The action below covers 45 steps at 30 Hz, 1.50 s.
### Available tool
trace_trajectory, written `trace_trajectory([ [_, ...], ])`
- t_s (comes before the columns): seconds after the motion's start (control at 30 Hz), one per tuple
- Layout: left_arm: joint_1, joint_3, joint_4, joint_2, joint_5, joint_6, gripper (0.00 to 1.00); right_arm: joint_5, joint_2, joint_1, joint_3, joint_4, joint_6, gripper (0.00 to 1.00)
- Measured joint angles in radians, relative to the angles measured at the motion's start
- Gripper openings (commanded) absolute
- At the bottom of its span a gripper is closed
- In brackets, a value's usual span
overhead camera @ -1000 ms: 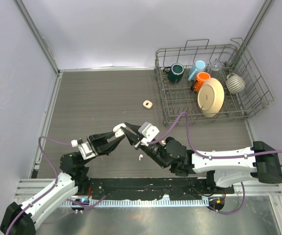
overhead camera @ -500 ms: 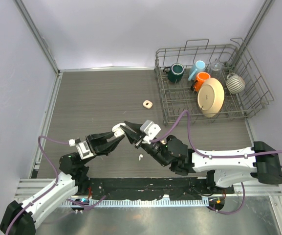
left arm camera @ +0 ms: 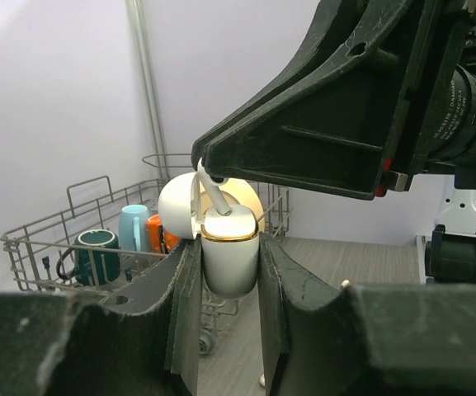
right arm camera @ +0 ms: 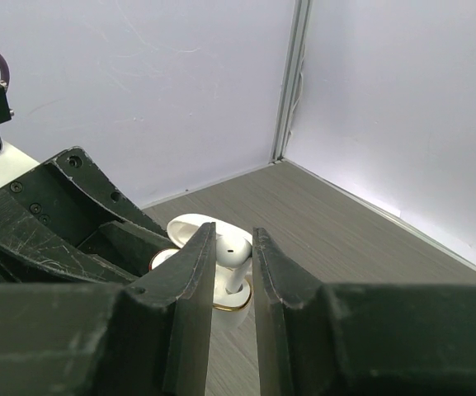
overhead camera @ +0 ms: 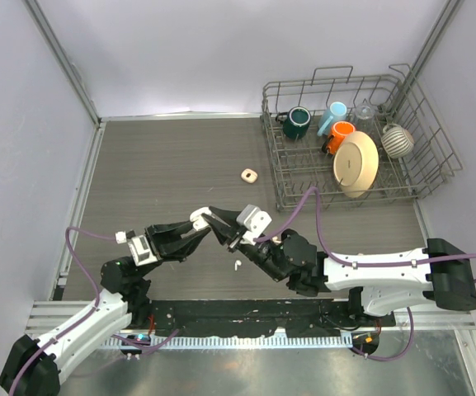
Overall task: Insert the wireless bluetooth earbuds into the charging case
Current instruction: Place the earbud in the charging case.
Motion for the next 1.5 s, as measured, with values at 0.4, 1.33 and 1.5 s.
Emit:
trace_trajectory([
  [0.4,0.0,0.0,0.008,-0.012,-0.035,-0.017,0.0,-0.039,-0.037,0.0,-0.034,0.003,-0.051,0.01],
  [1.33,-0.004,0.0,0.043,0.032,-0.035,0.04,0.0,-0.053,-0.087,-0.005,0.031,-0.19,0.063,0.82],
  [1.5,-0.004,0.0,0.043,0.033,-0.031,0.06,0.0,0.048,-0.167,-0.024,0.127,-0.314,0.209,0.84],
])
